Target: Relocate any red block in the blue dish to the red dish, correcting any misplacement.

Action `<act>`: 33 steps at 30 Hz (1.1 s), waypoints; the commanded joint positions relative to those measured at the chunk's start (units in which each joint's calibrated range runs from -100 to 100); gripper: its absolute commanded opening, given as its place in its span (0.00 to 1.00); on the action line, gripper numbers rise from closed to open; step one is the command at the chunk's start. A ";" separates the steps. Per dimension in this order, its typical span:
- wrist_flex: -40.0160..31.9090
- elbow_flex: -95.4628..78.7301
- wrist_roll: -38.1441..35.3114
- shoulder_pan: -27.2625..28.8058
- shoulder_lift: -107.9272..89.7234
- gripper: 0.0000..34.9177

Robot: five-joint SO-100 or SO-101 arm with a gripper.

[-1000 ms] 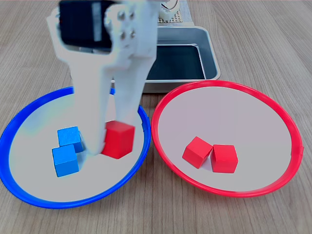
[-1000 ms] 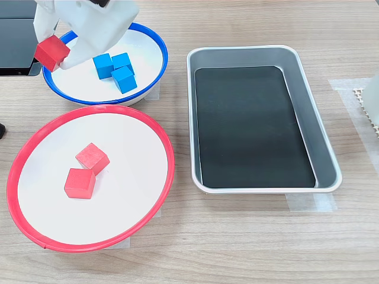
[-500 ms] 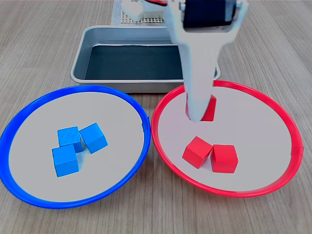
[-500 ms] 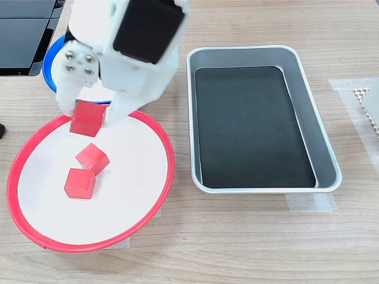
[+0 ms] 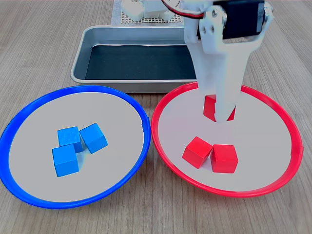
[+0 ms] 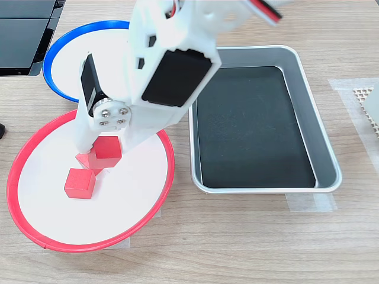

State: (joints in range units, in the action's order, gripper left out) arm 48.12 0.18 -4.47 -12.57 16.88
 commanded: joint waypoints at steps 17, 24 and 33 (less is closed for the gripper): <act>-3.51 3.32 -1.71 -0.66 7.56 0.15; -2.44 4.60 -1.42 -1.13 7.38 0.43; -1.94 2.78 -1.86 -1.97 -0.21 0.38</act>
State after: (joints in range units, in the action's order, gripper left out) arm 45.92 2.54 -6.13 -14.60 23.02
